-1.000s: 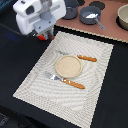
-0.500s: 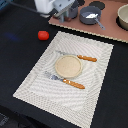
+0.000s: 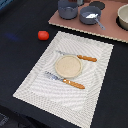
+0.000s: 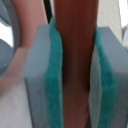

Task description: Place the fish, sausage, and tomato into the frying pan.

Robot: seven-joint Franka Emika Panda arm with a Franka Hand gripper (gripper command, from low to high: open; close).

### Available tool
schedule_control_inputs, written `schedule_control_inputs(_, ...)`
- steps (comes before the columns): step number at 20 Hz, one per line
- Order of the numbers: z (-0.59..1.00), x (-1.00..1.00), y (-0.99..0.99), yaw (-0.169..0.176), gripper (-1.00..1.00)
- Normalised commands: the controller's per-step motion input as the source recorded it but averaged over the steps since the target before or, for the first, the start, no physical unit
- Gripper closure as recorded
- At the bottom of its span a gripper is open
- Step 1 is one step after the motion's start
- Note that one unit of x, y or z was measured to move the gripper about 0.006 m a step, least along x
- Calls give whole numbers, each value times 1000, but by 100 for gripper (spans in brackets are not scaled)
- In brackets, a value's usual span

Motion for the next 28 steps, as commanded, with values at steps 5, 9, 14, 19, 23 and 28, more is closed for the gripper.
schedule_control_inputs(5,-9,763,828,0,100)
schedule_control_inputs(9,-83,710,863,0,100)
schedule_control_inputs(14,-104,689,871,0,100)
schedule_control_inputs(19,-138,625,873,0,100)
schedule_control_inputs(23,-231,369,700,0,100)
schedule_control_inputs(28,67,88,311,33,-100)
